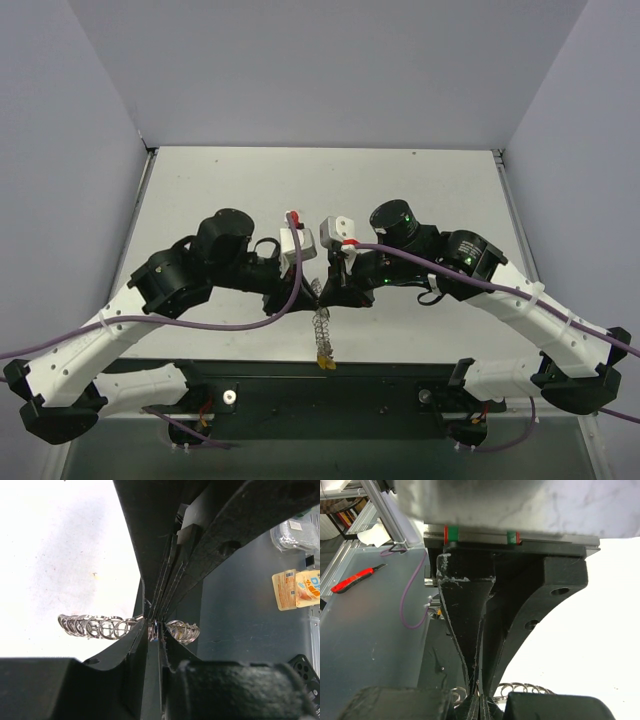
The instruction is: Put the keys on the keyring
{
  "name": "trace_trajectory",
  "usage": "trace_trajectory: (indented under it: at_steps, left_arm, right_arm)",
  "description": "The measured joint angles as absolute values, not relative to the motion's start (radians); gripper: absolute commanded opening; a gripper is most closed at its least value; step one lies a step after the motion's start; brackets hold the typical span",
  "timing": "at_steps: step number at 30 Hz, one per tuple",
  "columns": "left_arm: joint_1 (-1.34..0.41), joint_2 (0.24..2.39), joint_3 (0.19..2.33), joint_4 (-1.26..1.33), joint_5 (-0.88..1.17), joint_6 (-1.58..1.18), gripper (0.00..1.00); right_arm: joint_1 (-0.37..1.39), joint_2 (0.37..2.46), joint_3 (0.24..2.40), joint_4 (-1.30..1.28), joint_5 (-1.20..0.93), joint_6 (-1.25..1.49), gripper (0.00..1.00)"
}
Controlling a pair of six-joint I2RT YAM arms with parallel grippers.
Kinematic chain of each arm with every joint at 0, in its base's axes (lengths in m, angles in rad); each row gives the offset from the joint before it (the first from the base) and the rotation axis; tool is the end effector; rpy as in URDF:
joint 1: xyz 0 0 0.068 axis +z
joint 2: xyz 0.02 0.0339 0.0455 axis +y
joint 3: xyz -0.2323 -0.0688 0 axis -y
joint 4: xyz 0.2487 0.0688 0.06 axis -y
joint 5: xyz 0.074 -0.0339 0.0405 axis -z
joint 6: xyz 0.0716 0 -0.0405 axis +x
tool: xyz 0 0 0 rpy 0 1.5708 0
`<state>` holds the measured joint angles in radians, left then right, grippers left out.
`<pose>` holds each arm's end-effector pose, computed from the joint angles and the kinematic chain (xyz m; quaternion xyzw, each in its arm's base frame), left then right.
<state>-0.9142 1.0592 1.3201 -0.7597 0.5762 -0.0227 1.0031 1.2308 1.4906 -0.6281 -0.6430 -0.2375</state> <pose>0.1210 -0.2209 0.3741 0.4863 0.6812 -0.4390 0.3266 0.1197 0.2676 0.4071 -0.6002 0.5327 0.4422 0.4005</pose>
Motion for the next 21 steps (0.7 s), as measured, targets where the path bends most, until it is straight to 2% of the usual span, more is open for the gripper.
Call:
trace_trajectory:
  at_steps: [3, 6, 16, 20, 21]
  left_arm:
    - [-0.913, 1.059, 1.313, -0.758, 0.586, -0.02, 0.17]
    - [-0.913, 1.059, 1.305, -0.751, 0.598, -0.021, 0.01]
    - [-0.913, 1.025, 1.241, -0.673, 0.602, -0.046, 0.0]
    - [-0.913, 0.987, 1.188, -0.604, 0.592, -0.071, 0.0]
    - [-0.913, 0.972, 1.167, -0.575, 0.583, -0.079, 0.0]
  right_arm:
    - [1.003, 1.231, 1.491, -0.628, -0.643, -0.237, 0.0]
    - [1.003, 1.231, 1.491, -0.628, -0.642, -0.237, 0.0]
    - [1.001, 1.231, 1.491, -0.64, -0.64, -0.237, 0.0]
    - [1.0, 1.224, 1.483, -0.622, -0.639, -0.223, 0.22]
    - [0.999, 1.216, 1.475, -0.599, -0.641, -0.216, 0.32]
